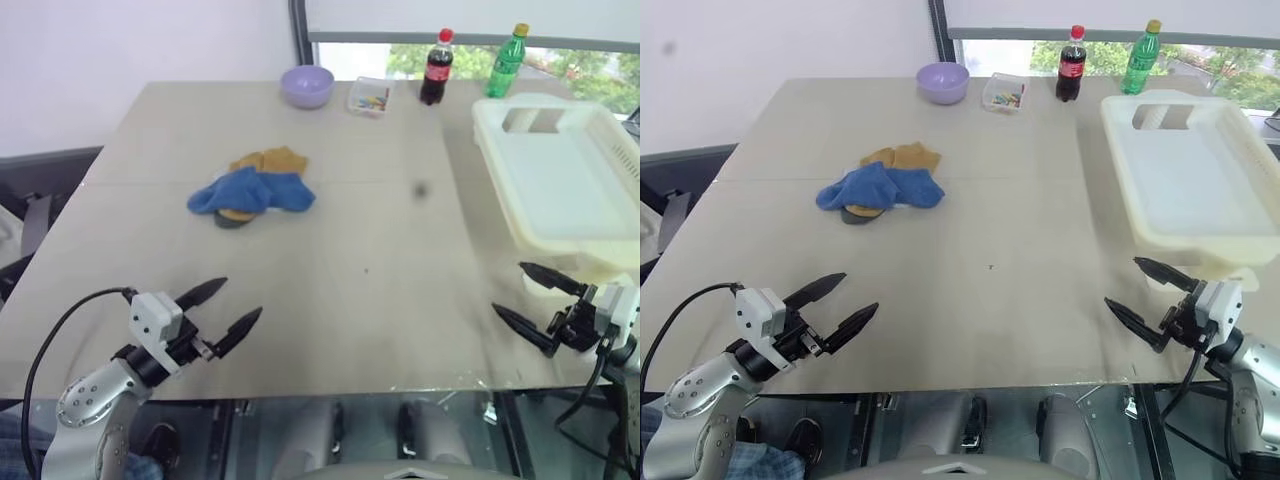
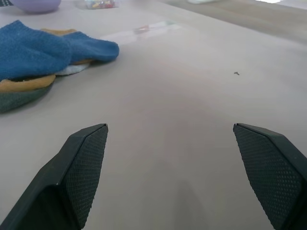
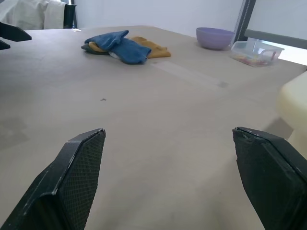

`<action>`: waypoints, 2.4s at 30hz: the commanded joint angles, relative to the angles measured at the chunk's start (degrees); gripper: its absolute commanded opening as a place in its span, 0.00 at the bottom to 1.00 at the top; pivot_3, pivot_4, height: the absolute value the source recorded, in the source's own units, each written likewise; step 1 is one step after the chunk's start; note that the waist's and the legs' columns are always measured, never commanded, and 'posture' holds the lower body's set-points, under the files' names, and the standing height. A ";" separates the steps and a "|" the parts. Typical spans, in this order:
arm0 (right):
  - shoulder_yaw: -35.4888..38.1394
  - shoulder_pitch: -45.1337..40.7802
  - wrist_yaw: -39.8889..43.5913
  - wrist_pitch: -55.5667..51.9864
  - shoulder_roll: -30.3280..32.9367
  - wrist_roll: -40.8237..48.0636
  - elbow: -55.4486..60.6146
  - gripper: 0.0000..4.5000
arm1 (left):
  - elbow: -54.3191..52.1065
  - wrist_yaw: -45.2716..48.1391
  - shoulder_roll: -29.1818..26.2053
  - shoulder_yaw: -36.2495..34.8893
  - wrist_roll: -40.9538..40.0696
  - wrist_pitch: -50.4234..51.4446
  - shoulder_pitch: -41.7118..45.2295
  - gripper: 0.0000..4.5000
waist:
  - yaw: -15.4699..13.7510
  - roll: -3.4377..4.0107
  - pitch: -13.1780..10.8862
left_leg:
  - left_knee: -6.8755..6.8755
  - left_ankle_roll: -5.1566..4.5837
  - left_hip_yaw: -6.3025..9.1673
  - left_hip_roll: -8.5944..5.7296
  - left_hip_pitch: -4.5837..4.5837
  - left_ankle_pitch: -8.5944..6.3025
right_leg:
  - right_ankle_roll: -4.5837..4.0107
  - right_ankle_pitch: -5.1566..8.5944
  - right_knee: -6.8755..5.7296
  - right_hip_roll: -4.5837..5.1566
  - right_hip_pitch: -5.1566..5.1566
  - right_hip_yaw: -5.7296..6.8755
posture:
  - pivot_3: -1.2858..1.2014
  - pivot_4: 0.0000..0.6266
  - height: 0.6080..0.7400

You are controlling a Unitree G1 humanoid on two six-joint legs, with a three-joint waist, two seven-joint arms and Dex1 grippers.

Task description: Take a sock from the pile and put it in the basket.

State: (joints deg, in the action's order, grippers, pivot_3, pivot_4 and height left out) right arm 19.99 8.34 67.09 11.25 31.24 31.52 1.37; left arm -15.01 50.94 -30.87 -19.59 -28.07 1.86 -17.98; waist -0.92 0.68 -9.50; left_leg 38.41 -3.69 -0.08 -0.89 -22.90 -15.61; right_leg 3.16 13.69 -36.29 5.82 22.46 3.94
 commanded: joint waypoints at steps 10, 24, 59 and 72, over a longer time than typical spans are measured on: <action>-1.00 -0.18 -0.01 0.01 0.84 0.64 0.83 0.97 | 1.25 0.19 -0.37 1.29 1.68 -2.10 1.61 1.00 | -0.04 -0.03 0.01 | 0.02 0.00 -0.10 0.05 0.06 0.00 | -0.01 0.00 -0.17 0.05 0.01 -0.10 | 0.52 0.24 1.00; -2.45 -0.80 -0.60 -1.80 0.57 1.15 2.19 0.97 | -0.13 -2.35 -0.48 2.55 1.48 0.42 5.74 1.00 | 0.05 -0.06 0.01 | 0.04 0.00 -0.26 0.06 0.11 0.00 | 0.00 0.00 -0.26 0.06 0.06 -0.25 | 0.52 0.24 1.00; -5.53 2.06 -9.18 -5.22 -1.38 -1.94 10.84 1.00 | 46.37 -30.22 3.65 13.91 25.88 -2.50 52.49 0.80 | 0.05 -0.68 -0.14 | 0.28 0.19 -0.62 0.07 0.16 0.13 | 0.09 -0.07 -0.59 -0.29 0.19 -0.34 | 0.52 0.24 1.00; -5.78 3.26 -8.62 -4.23 -1.07 -2.76 9.50 1.00 | 43.52 -31.35 3.79 13.07 25.61 -5.37 50.64 0.02 | 0.06 -0.69 -0.14 | 0.28 0.21 -0.68 0.07 0.16 0.14 | 0.12 -0.09 -0.59 -0.23 0.22 -0.40 | 0.52 0.24 1.00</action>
State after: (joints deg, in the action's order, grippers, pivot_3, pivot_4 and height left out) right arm 13.38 11.45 58.27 5.64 29.63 28.35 10.20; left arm 31.75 20.11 -26.55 -5.08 -1.89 -2.77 33.13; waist -0.87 -0.01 -9.64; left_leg 38.69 -3.48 -0.76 -0.82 -22.75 -15.48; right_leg 3.27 13.60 -36.88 5.60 22.68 3.54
